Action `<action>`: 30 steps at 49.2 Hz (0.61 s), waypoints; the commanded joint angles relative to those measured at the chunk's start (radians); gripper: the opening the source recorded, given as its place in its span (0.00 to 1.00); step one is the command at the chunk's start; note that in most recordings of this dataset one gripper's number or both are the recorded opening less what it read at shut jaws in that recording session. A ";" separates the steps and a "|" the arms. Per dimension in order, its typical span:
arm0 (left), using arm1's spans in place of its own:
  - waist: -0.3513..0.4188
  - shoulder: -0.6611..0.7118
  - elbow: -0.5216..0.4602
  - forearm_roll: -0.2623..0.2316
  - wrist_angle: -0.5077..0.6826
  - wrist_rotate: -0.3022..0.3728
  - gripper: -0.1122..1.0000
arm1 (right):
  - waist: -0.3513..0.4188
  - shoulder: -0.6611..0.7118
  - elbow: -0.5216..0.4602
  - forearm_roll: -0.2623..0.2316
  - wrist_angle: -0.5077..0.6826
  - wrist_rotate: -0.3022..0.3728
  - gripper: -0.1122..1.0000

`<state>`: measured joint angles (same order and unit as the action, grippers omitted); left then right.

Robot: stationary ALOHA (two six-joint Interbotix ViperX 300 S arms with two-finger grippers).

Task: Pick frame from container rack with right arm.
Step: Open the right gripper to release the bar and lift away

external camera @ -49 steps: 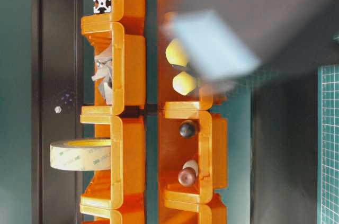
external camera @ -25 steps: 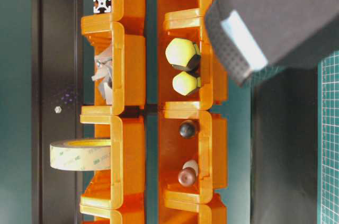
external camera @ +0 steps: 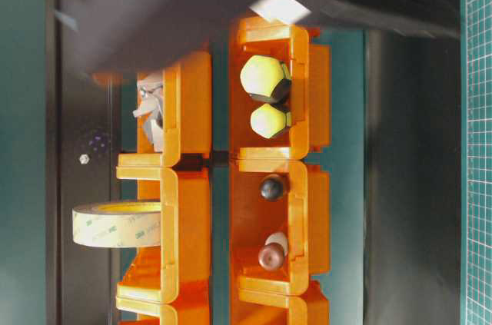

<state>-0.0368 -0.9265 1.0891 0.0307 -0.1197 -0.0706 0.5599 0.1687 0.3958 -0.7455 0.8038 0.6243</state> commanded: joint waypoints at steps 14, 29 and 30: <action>0.000 0.005 -0.008 0.003 -0.003 -0.005 0.11 | 0.012 -0.279 0.084 -0.012 0.031 0.164 0.80; 0.003 0.003 -0.003 0.003 0.018 -0.003 0.11 | 0.012 -0.503 0.235 -0.015 0.014 0.362 0.80; 0.003 0.003 -0.003 0.003 0.018 -0.003 0.11 | 0.012 -0.517 0.245 -0.017 0.008 0.376 0.80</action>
<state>-0.0368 -0.9265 1.0983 0.0307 -0.0966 -0.0706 0.5706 -0.2715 0.6136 -0.7517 0.8253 0.9572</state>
